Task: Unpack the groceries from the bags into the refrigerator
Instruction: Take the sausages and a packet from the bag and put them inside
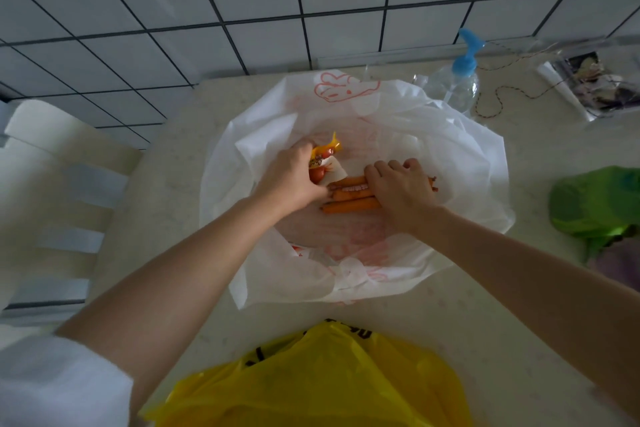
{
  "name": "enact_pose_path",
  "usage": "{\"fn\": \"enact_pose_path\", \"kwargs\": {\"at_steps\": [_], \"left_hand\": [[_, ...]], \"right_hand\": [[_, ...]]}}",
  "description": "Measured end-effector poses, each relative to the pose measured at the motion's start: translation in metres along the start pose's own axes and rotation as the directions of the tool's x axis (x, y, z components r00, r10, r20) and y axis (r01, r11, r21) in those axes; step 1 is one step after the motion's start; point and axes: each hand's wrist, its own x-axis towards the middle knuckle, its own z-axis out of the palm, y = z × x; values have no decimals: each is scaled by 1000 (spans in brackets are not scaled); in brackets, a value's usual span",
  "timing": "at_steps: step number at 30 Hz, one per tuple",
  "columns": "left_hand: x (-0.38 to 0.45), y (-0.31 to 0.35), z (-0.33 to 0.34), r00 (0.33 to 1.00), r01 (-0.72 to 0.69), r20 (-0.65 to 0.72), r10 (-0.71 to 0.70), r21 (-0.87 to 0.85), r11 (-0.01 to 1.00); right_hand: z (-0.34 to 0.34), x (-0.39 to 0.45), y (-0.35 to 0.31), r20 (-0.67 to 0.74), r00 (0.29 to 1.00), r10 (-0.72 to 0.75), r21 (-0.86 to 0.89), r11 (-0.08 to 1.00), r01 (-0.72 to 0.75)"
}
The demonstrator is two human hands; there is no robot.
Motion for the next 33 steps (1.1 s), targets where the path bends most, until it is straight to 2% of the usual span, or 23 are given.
{"fn": "enact_pose_path", "kwargs": {"at_steps": [3, 5, 6, 8, 10, 15, 21, 28, 33], "left_hand": [[-21, 11, -16, 981, 66, -165, -98, -194, 979], [-36, 21, -31, 954, 85, -240, -181, -361, 929], [-44, 26, -38, 940, 91, -246, -237, -489, 868], [-64, 37, -55, 915, 89, -204, -348, -739, 667], [-85, 44, -68, 880, 74, -194, -434, -846, 529], [-140, 49, -86, 831, 77, -155, -535, -919, 386], [-217, 50, -90, 829, 52, -202, -522, -901, 431], [-303, 41, -93, 798, 16, -167, -579, -955, 297], [-365, 26, -93, 769, -3, -174, -616, -963, 269]], "right_hand": [[-4, -6, 8, -167, 985, 50, 134, 991, -28], [-10, -15, 10, -259, 961, 93, 253, 967, -25], [-15, -21, 10, -294, 950, 108, 308, 951, -13], [-28, -34, 8, -334, 932, 145, 402, 916, 2], [-42, -47, 1, -320, 927, 196, 484, 875, -18], [-84, -78, -32, -294, 912, 286, 685, 728, -8], [-128, -120, -93, -179, 942, 283, 833, 554, -8], [-151, -182, -161, -52, 966, 253, 929, 367, -46], [-158, -225, -203, 16, 983, 182, 939, 336, -78]]}}
